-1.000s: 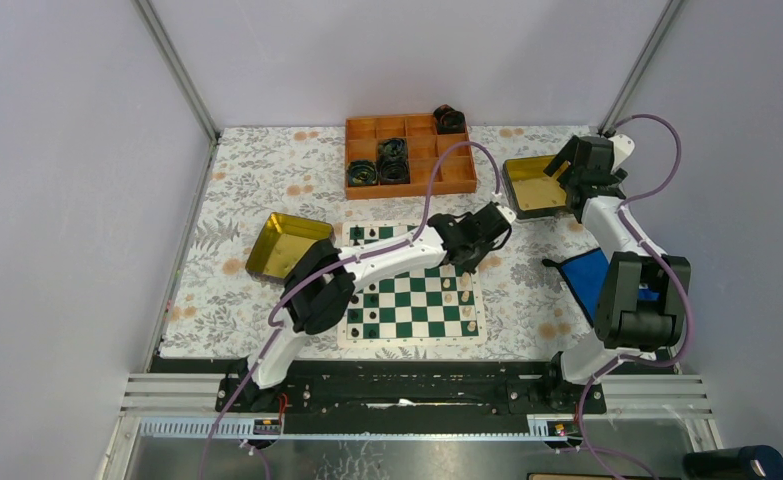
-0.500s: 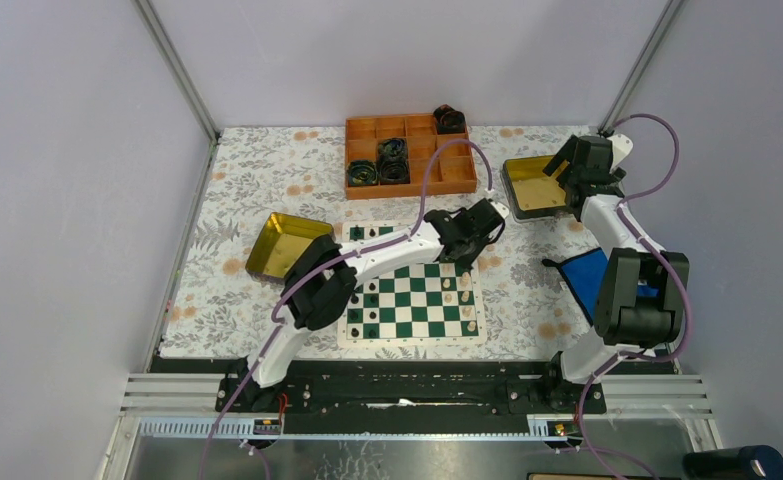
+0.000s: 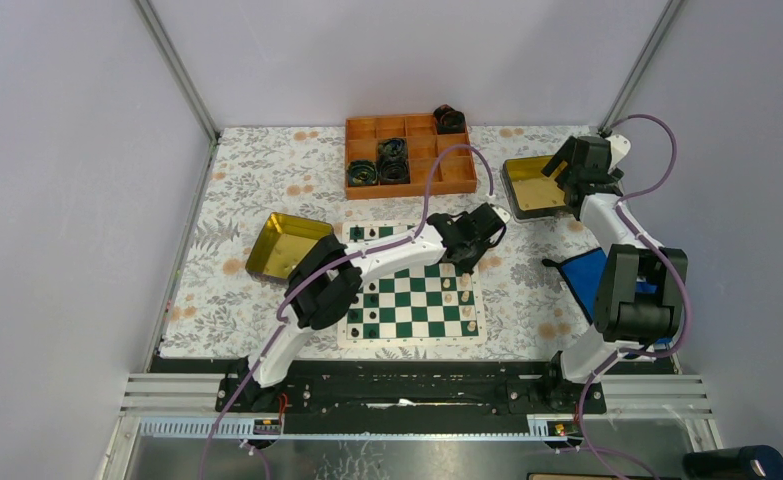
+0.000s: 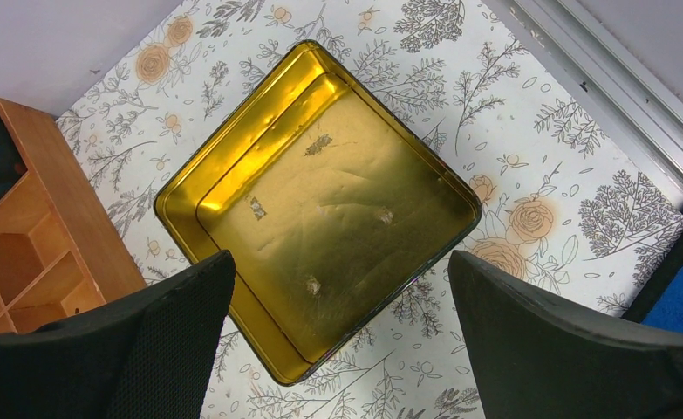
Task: Set up the chess pieces on the board
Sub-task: Place the chess piece on the chessboard.
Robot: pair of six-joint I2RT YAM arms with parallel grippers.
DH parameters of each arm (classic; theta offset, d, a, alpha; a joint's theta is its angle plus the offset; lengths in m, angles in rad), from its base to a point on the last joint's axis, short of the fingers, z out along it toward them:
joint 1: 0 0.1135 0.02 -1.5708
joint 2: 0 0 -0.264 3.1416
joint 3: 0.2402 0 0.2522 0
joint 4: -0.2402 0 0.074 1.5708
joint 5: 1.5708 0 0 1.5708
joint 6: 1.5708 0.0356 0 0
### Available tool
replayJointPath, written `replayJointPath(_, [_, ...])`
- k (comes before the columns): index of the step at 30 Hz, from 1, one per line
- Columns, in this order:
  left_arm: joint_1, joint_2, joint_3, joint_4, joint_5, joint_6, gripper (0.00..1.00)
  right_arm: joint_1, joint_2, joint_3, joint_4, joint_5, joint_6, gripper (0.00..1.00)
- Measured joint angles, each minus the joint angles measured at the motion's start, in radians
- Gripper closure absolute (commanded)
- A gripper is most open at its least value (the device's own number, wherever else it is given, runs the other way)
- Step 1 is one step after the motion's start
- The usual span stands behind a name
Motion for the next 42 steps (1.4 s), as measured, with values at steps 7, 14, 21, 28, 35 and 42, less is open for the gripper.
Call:
replayJointPath(7, [0.003, 0.006, -0.009, 0.005, 0.014, -0.001, 0.96, 0.000, 0.012, 0.000, 0.000, 0.000, 0.000, 0.00])
replayJointPath(14, [0.005, 0.006, -0.010, 0.007, 0.016, -0.006, 0.81, 0.000, 0.012, 0.001, 0.000, -0.001, 0.000, 0.00])
replayJointPath(21, [0.005, 0.006, -0.010, 0.008, 0.015, -0.009, 0.72, -0.001, 0.012, 0.002, 0.000, -0.001, 0.000, 0.00])
replayJointPath(28, [0.008, 0.006, -0.010, 0.008, 0.015, -0.011, 0.71, -0.001, 0.013, 0.013, 0.001, -0.005, 0.000, 0.00])
replayJointPath(35, [0.008, 0.006, -0.010, 0.008, 0.014, -0.011, 0.70, -0.001, 0.013, 0.014, 0.006, -0.005, -0.001, 0.00])
replayJointPath(42, [0.012, 0.006, -0.010, 0.008, 0.010, -0.011, 0.63, -0.001, 0.013, 0.016, 0.007, -0.005, -0.001, 0.00])
